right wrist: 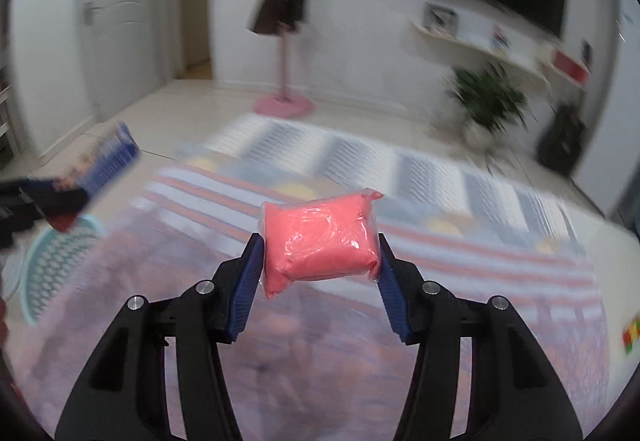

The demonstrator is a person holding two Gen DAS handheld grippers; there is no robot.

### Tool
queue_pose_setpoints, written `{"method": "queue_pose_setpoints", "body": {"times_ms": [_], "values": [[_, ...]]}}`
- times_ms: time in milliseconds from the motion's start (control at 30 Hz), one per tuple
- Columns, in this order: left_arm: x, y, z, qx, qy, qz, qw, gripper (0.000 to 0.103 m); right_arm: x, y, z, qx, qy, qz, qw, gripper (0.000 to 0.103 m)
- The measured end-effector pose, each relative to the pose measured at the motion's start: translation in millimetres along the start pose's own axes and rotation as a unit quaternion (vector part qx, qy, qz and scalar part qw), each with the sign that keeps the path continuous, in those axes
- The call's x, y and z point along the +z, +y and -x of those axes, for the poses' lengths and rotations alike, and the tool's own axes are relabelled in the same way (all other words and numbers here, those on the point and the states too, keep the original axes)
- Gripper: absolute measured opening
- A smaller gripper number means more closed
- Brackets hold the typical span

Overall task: Collect trash
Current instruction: 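Carry the box and pink packet over the blue basket and open both tools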

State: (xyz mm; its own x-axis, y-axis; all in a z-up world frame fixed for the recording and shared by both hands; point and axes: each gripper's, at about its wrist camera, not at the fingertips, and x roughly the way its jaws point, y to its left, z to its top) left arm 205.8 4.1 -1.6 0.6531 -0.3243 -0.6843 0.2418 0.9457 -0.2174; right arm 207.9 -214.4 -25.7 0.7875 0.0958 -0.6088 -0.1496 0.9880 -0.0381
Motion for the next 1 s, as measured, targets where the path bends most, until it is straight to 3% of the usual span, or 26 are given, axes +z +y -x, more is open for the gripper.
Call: {"method": "queue_pose_setpoints", "body": {"times_ms": [167,333,500,633,767,933,1000], "values": [[-25.1,63.3,48.2,0.037,-0.018,0.083,0.9957,0.065,28.8,84.6,23.8,0.063,-0.027,0.047,0.997,0.051],[-54.4,125.8,90.6,0.076,-0.044,0.16,0.9832,0.065,33.2,162.2,20.5,0.124,-0.016,0.081,0.989,0.051],[-85.7,174.7,99.3,0.134,-0.04,0.212,0.9673,0.065,28.2,236.2,3.6,0.184,0.014,0.105,0.977,0.051],[-100.5,200.3,95.9,0.149,-0.031,0.237,0.9595,0.065,13.3,286.2,-10.7,0.206,0.038,0.135,0.968,0.051],[-110.0,218.8,87.8,0.165,-0.018,0.246,0.9549,0.065,-2.2,317.0,-32.1,0.214,0.072,0.144,0.964,0.052],[-126.2,233.2,79.8,0.174,0.0,0.261,0.9495,0.066,-17.9,324.6,-53.6,0.224,0.114,0.13,0.959,0.055],[-132.2,238.2,81.8,0.173,0.002,0.269,0.9475,0.067,-20.4,324.9,-60.0,0.225,0.125,0.123,0.958,0.068]]}}
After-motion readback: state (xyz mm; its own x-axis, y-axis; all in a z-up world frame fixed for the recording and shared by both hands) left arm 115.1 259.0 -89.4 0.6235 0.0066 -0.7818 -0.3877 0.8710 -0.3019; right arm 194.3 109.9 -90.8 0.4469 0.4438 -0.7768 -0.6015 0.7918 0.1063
